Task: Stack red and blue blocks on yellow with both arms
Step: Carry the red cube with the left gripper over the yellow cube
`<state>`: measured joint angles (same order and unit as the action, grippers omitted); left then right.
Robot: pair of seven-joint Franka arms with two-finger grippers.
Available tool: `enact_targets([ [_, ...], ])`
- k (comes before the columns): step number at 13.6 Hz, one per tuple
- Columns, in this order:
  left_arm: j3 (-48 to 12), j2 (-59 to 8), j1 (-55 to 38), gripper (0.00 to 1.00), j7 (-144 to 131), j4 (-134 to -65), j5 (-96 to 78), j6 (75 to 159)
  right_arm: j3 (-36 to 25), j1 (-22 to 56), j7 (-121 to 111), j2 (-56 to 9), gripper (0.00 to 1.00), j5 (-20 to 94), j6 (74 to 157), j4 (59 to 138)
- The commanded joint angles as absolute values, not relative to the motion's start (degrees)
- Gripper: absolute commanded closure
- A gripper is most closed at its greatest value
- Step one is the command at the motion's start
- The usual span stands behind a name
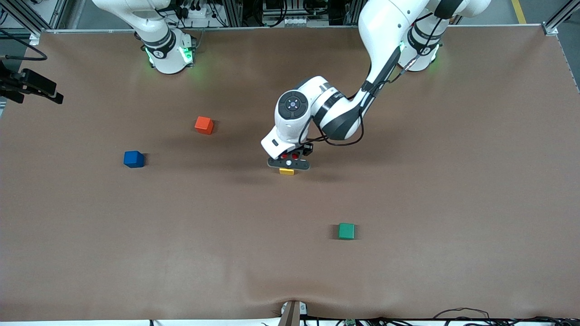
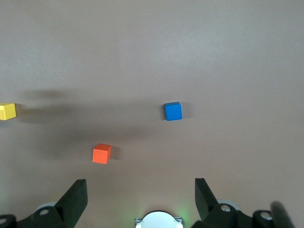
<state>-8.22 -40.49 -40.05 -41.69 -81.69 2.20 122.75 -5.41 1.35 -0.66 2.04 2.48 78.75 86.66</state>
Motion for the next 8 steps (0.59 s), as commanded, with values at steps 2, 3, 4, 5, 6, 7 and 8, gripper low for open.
enact_targets([
  [2,-7.21,-42.97,-40.96,1.0,-42.01,-77.7,2.54,121.2,-5.19,0.09,-1.23,1.49,0.0,3.16,78.22,86.05],
  [3,-7.21,-43.07,-40.96,1.0,-42.01,-77.7,2.55,121.2,-5.19,0.09,-1.23,1.23,0.0,3.16,78.22,86.13],
  [4,-7.21,-43.41,-40.96,1.0,-42.1,-77.61,2.55,121.29,-5.19,0.0,-1.23,1.14,0.0,3.16,78.22,86.05],
  [5,-7.03,-43.5,-40.96,1.0,-42.19,-77.52,2.55,121.55,-5.19,-0.26,-1.23,0.97,0.0,3.16,78.22,86.04],
  [6,-6.68,-43.68,-41.31,1.0,-42.19,-77.43,2.55,121.55,-5.19,-0.61,-1.23,0.97,0.0,3.25,78.22,86.04],
  [7,-5.98,-43.86,-41.92,1.0,-42.19,-76.91,2.55,121.55,-5.19,-0.7,-1.23,0.88,0.0,3.25,78.22,86.04],
  [8,-5.28,-44.21,-42.62,1.0,-42.27,-76.64,2.55,121.64,-5.19,-0.7,-1.23,0.88,0.0,3.25,78.14,86.04],
])
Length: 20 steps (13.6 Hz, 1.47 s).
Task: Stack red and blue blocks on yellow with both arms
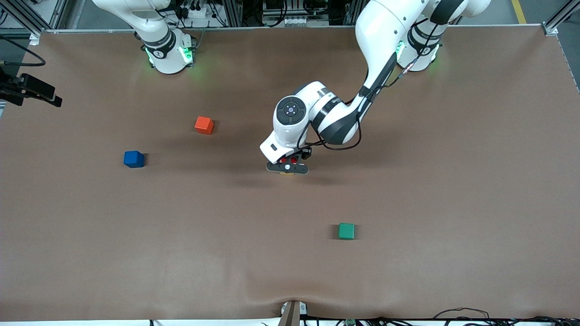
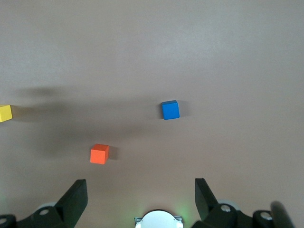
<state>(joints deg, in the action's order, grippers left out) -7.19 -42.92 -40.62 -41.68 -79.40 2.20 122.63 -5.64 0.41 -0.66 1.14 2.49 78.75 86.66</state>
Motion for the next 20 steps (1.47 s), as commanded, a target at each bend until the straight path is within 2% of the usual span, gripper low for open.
enact_targets([
  [1,-4.58,-44.47,-43.24,1.0,-42.28,-76.38,2.55,121.73,-5.19,-0.62,-1.23,0.88,0.0,3.25,78.13,86.04],
  [15,-4.13,-45.96,-44.12,1.0,-42.36,-76.29,2.55,122.17,-5.27,-0.97,-1.23,-1.14,0.0,2.82,78.31,85.69],
  [19,-4.04,-46.32,-44.12,1.0,-42.45,-76.2,2.55,122.87,-5.19,-4.47,-1.41,-5.0,0.0,2.81,78.93,84.99],
  [20,-4.13,-46.41,-44.12,0.95,-42.54,-76.2,2.55,122.87,-5.19,-5.44,-1.41,-6.05,0.0,2.9,79.27,84.99],
])
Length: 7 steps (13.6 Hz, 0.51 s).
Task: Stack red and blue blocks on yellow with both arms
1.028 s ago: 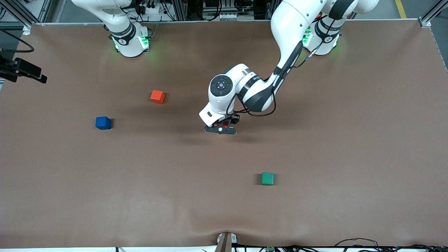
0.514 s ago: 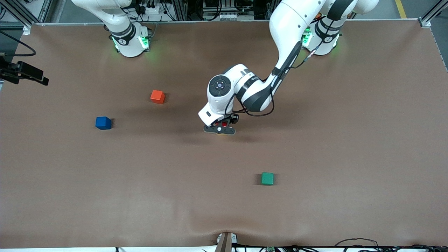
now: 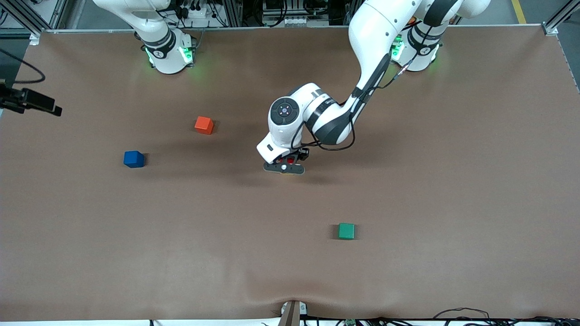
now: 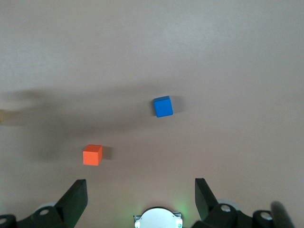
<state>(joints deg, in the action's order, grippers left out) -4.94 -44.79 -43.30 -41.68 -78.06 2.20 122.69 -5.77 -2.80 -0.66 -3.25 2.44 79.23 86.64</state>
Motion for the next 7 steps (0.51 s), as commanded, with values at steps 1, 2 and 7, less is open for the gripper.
enact_targets([
  [1,-4.04,-46.41,-44.12,0.55,-42.54,-76.29,2.55,122.87,-5.19,-5.8,-1.41,-6.85,0.0,3.16,79.45,84.9],
  [2,-4.13,-46.32,-44.03,0.01,-43.32,-76.38,2.55,122.87,-5.19,-5.89,-1.49,-7.38,0.0,3.16,79.45,84.99],
  [7,-3.61,-44.57,-44.03,0.0,-46.93,-76.29,2.46,121.91,-5.1,-6.06,-1.49,-11.06,0.0,2.46,79.28,85.25],
])
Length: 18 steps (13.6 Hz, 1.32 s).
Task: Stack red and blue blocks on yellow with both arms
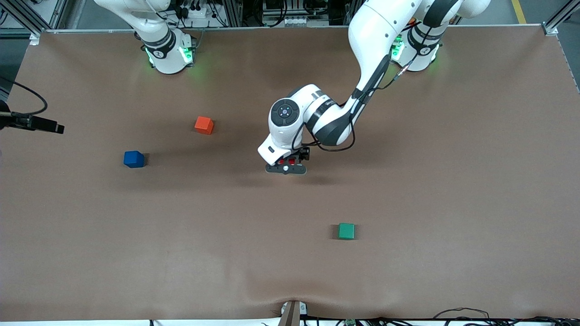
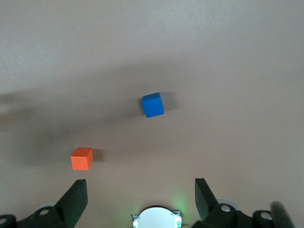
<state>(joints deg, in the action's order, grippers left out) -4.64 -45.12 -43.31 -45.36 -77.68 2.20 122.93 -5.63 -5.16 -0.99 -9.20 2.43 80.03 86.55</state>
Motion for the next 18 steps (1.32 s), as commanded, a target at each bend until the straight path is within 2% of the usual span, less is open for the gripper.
enact_targets([
  [1,-3.6,-44.04,-43.95,0.0,-47.19,-76.29,2.46,121.38,-5.1,-6.41,-1.49,-12.64,0.0,3.16,79.45,85.25],
  [3,-3.95,-43.86,-43.77,0.0,-48.42,-76.2,2.37,119.28,-5.01,-5.45,-1.32,-15.01,0.0,3.25,81.98,86.3],
  [5,-4.04,-42.28,-43.51,0.0,-49.66,-76.03,2.02,118.31,-4.92,-5.36,-1.49,-16.52,0.0,4.82,88.65,92.52],
  [8,-3.96,-38.25,-43.07,0.0,-50.18,-76.03,1.24,116.55,-4.92,-5.27,-1.58,-18.18,0.0,4.83,92.09,97.1],
  [11,-4.04,-34.73,-41.75,0.0,-50.27,-76.03,-0.78,113.74,-4.75,-4.14,-1.5,-18.28,0.0,4.92,108.58,109.56],
  [15,-3.96,-27.97,-37.54,0.0,-49.66,-76.2,-0.88,107.42,-4.92,-1.58,-4.98,-18.46,0.0,4.14,123.01,119.51],
  [18,-3.87,-21.2,-31.74,0.0,-44.15,-76.9,-0.44,102.94,-4.92,-4.39,-16.94,-19.86,0.0,4.13,125.25,119.88],
])
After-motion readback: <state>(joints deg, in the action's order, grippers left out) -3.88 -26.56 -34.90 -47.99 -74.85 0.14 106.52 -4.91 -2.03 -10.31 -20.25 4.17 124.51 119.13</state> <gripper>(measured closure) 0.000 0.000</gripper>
